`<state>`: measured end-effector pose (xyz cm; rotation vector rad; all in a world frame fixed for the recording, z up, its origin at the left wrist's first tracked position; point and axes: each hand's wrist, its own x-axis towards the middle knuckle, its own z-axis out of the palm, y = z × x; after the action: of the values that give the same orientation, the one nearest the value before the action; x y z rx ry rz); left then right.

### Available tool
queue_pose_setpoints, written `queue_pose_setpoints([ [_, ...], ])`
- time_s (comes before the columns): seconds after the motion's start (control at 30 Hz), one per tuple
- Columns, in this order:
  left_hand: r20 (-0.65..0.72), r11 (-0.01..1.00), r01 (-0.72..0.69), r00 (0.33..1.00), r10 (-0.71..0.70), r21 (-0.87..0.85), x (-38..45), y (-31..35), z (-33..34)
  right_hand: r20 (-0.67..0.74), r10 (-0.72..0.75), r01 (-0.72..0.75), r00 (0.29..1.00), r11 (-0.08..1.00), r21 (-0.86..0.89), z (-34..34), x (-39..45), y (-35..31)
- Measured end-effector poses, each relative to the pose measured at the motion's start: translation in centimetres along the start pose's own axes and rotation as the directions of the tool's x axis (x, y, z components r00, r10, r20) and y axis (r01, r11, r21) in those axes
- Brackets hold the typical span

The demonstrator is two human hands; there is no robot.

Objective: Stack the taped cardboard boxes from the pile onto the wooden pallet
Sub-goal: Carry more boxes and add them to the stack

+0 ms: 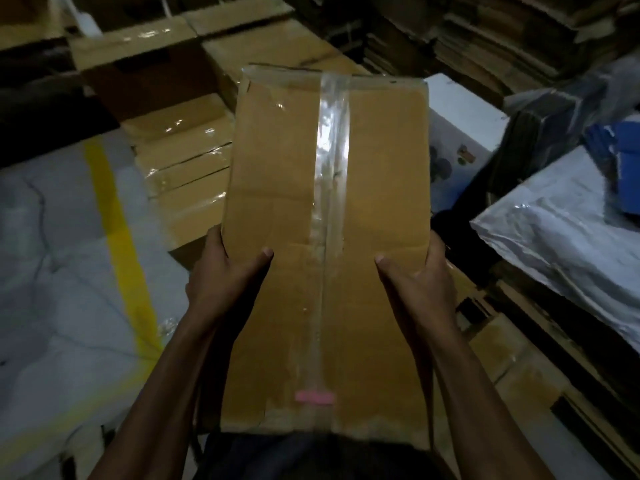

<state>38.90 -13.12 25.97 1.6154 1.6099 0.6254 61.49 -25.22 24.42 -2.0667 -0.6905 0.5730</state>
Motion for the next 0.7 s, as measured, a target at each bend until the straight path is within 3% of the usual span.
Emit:
queue_pose_setpoints([
  [0.3,-0.187,0.997,0.071,0.979,-0.075,-0.027,0.3,-5.5,-7.5,0.141,-0.1,0.11,0.985,0.992,-0.065,7.3,-2.0,-5.2],
  [0.7,-0.186,0.995,0.1,0.978,-0.098,0.001,10.1,-16.3,-21.4,0.221,-0.15,0.181,0.964,0.976,-0.124,25.0,-4.7,-15.9],
])
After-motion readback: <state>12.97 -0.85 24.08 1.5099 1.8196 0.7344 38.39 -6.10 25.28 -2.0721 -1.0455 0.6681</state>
